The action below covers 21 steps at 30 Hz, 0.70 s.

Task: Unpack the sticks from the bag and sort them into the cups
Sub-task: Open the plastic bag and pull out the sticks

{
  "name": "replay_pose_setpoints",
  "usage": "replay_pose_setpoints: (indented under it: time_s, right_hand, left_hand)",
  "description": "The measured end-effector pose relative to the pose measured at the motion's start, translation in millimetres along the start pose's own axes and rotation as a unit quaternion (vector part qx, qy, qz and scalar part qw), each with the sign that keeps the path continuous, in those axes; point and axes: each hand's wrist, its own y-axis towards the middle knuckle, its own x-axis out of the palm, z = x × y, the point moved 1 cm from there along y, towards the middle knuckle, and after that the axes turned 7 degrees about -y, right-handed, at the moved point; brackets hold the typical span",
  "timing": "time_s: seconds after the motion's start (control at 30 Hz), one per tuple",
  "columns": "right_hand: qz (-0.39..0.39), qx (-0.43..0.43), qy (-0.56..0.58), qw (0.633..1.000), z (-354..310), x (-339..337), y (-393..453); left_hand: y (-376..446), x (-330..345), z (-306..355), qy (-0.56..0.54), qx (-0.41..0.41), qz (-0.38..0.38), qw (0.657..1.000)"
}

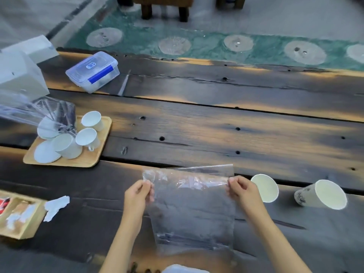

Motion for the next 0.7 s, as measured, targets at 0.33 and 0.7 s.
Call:
replay_pose_setpoints:
  time_s: [0.33,0.7]
  right_hand:
    - [0.151,0.01,-0.137,0.979,-9.6,-50.5,-90.2]
    - [0.036,-0.451,-0.431,0.781,-87.4,5.1,-99.9]
  left_hand:
    - [-83.6,18.2,13.3,-0.043,0.05,-0.072,0.995]
    - [-118.6,55.0,33.1,0.008,0.138,-0.208,0.968]
